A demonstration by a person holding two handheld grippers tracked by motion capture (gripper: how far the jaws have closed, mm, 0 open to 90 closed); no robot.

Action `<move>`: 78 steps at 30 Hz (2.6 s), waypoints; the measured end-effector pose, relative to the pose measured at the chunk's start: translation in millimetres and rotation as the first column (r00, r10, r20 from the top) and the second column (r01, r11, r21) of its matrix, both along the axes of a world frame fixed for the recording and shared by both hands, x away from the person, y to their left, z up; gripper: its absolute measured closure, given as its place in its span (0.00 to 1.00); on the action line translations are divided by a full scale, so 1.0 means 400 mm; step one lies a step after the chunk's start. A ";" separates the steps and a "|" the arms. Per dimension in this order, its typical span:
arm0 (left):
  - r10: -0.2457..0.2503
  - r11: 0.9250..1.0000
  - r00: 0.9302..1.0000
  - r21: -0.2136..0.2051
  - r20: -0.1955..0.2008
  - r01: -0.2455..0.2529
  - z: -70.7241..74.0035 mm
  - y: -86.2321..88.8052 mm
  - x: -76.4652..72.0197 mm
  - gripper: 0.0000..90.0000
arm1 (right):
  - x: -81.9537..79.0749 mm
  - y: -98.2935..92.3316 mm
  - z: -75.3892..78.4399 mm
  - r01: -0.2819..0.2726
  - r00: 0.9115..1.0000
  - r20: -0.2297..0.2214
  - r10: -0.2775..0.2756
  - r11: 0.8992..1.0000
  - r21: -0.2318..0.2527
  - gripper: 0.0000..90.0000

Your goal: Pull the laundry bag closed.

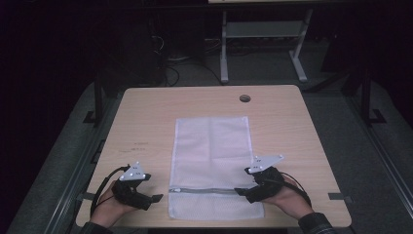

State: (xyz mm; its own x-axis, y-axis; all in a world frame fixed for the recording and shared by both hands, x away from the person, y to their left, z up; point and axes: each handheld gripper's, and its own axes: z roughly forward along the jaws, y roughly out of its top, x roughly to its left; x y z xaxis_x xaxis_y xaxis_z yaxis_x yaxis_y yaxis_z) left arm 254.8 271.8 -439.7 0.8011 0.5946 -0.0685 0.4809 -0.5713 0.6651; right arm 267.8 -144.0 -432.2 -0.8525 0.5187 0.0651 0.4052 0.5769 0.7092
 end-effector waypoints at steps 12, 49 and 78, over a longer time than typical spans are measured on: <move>0.002 1.000 1.000 -0.006 -0.005 -0.002 -0.001 0.004 -0.002 0.14 | 0.013 0.071 -0.001 -0.079 0.997 -0.021 0.079 0.997 0.025 0.34; -0.005 1.000 1.000 -0.005 -0.005 0.005 -0.001 0.005 -0.002 0.14 | 0.035 0.235 0.003 -0.200 0.979 -0.012 0.201 0.977 0.074 0.54; -0.012 1.000 1.000 -0.006 -0.013 0.011 -0.003 0.006 -0.001 0.15 | 0.056 0.378 -0.024 -0.316 0.948 -0.004 0.318 0.944 0.096 0.74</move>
